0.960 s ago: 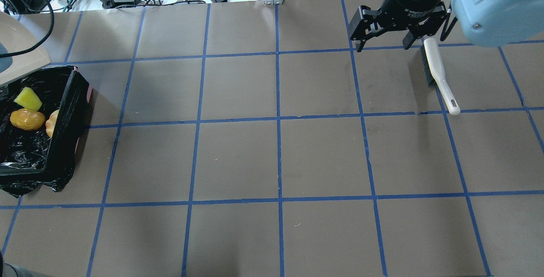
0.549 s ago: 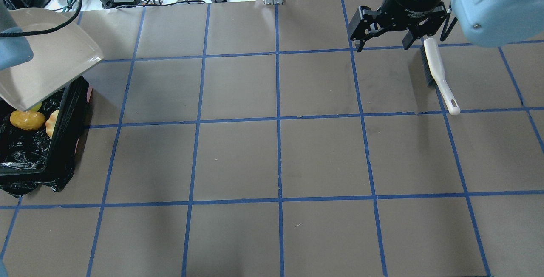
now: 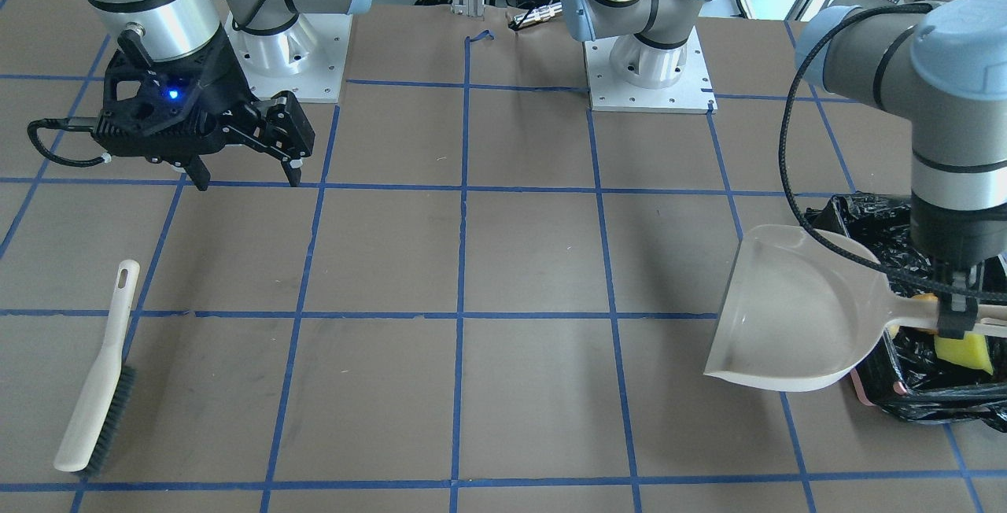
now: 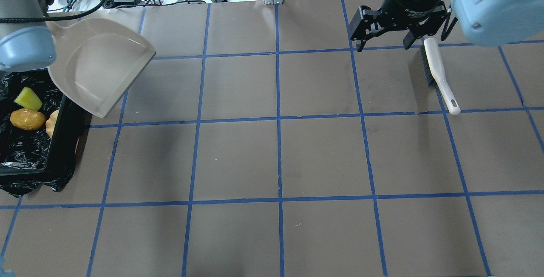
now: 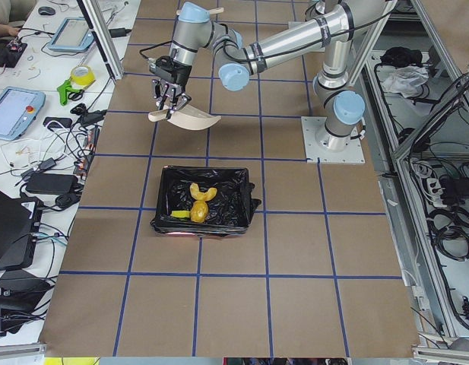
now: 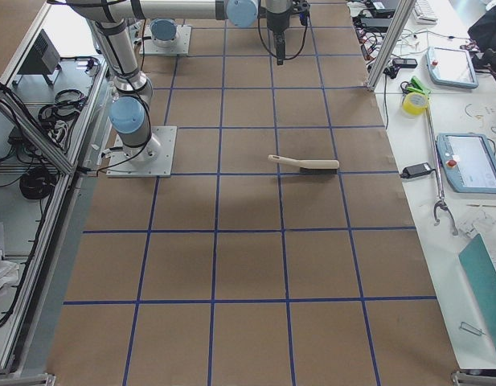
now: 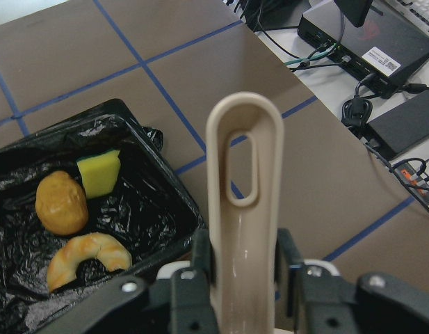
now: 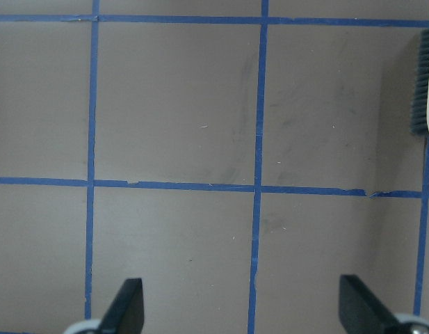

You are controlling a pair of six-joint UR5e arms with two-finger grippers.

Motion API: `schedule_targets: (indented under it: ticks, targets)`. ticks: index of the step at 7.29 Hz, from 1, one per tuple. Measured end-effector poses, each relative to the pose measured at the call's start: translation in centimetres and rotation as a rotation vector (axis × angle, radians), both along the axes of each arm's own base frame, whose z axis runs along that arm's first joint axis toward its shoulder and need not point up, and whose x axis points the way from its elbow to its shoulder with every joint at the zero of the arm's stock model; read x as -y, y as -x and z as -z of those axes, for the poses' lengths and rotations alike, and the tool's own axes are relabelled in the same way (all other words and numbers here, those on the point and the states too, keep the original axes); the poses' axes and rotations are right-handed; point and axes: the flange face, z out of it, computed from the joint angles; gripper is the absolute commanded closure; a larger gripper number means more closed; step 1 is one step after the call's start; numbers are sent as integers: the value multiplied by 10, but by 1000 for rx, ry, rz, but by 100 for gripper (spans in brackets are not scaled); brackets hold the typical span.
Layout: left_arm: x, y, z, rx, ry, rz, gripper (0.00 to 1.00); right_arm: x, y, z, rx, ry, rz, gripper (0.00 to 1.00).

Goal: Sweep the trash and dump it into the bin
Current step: 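Bring the dustpan back down onto the table with the left gripper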

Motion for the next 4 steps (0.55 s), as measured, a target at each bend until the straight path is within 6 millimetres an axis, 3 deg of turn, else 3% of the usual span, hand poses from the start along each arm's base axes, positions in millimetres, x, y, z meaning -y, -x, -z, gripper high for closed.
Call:
schedule_targets:
  ticks: [4]
  targets:
    - [21,19,76,-270,-59,-193,100,0,0,0,-2,0,-3,0]
